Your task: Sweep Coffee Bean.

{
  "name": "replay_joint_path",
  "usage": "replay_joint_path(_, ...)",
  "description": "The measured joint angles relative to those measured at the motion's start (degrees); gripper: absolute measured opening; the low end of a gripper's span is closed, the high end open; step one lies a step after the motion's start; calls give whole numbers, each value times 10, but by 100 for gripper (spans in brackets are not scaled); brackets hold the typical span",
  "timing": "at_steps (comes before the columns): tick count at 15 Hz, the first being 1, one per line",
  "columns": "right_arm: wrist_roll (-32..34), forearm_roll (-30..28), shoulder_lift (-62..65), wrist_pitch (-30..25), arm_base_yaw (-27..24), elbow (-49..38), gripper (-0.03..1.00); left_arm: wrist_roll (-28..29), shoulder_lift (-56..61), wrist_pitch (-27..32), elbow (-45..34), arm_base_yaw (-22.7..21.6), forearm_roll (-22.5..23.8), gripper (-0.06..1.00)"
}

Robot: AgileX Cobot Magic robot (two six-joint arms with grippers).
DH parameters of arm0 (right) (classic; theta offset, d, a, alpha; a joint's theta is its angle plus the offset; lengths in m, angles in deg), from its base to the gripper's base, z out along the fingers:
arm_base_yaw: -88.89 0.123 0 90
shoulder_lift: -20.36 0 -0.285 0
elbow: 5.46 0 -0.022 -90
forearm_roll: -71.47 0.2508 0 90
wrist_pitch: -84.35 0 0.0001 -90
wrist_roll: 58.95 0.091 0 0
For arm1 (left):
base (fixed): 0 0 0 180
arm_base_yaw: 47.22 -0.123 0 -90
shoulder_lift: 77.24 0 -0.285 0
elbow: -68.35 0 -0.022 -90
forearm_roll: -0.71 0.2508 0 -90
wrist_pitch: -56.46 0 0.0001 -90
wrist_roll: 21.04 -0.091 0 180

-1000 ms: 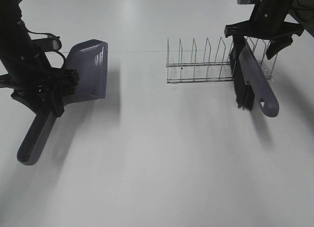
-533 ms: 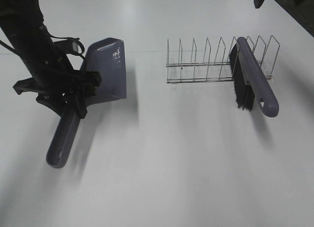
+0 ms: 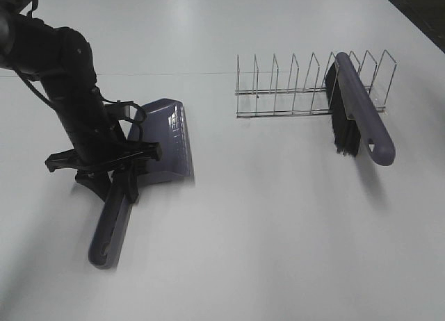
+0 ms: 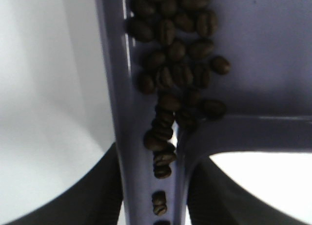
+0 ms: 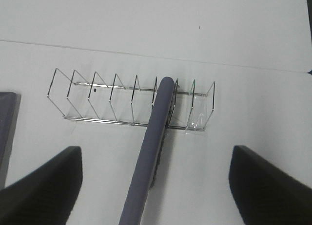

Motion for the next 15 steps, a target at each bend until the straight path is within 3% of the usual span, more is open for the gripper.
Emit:
replay_joint_path(2,-7,2,48,1,0,-27,72,1,-3,-10,3,0,-9,34)
replay_joint_path(7,-25,2,238,15,0,-285,72,1,-5,-33,5,0,-17,38)
replay_joint_path(10,-25,2,354,62,0,-454,72,1,-2,-44,7,2,-23,78)
replay_joint_path(12,-25,2,432,68,0,-555,72,1,4,-44,7,0,-15,86)
replay_joint_path(15,-25,2,546,72,0,-684,72,-2,6,-18,28,-28,10,89)
